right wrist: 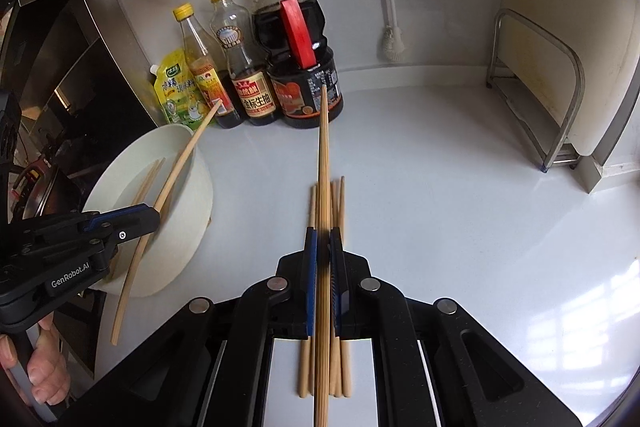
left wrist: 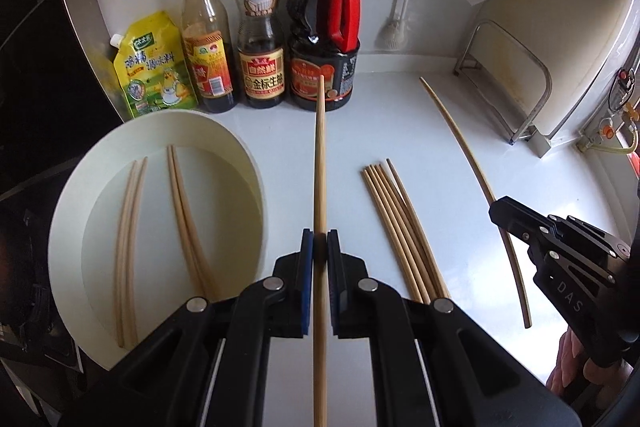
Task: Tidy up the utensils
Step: 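Carry both held chopsticks into the white basin and open both tools, then withdraw both open tools from the basin back over the remaining chopsticks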
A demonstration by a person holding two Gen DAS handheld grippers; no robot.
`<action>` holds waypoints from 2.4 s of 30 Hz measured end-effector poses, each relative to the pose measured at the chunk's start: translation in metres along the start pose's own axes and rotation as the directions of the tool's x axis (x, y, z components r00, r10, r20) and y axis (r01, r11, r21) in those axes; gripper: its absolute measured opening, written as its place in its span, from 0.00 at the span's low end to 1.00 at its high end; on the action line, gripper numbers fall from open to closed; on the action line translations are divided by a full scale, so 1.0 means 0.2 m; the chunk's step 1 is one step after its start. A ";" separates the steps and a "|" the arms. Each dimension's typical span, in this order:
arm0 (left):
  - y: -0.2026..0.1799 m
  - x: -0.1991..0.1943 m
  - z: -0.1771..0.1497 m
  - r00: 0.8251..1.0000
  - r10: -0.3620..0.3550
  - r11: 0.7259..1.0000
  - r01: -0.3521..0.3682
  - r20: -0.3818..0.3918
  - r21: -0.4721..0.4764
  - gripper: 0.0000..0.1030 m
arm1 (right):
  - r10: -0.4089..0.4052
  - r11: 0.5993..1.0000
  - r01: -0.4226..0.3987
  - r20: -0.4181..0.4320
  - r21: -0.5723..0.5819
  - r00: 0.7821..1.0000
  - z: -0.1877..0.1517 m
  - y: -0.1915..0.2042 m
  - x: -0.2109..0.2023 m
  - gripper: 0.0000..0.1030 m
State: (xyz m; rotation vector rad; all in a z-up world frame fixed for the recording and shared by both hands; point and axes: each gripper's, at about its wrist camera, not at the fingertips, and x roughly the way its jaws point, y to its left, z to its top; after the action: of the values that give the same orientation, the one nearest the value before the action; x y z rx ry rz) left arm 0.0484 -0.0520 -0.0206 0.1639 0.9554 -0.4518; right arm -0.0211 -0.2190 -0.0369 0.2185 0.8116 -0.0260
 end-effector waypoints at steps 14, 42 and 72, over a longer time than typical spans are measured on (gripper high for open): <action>0.61 -0.10 0.00 0.995 0.087 0.993 -0.083 0.046 -0.088 0.08 | 0.121 0.986 -0.123 -0.024 -0.111 0.992 0.14 0.61 0.24 0.06; 1.08 0.23 -0.05 0.991 0.110 0.970 -0.123 -0.074 -0.210 0.34 | 0.124 0.980 -0.158 -0.248 -0.119 0.961 0.17 1.00 0.80 0.07; 0.73 -0.19 -0.06 0.992 0.100 0.986 -0.089 0.074 -0.142 0.54 | 0.057 0.995 -0.053 0.045 -0.089 0.997 0.09 0.60 0.08 0.18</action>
State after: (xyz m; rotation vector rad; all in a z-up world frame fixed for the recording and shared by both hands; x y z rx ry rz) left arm 0.0864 0.0938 -0.0058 0.0646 0.8923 -0.3015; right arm 0.0160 -0.1043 -0.0136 0.1565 0.7578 0.0565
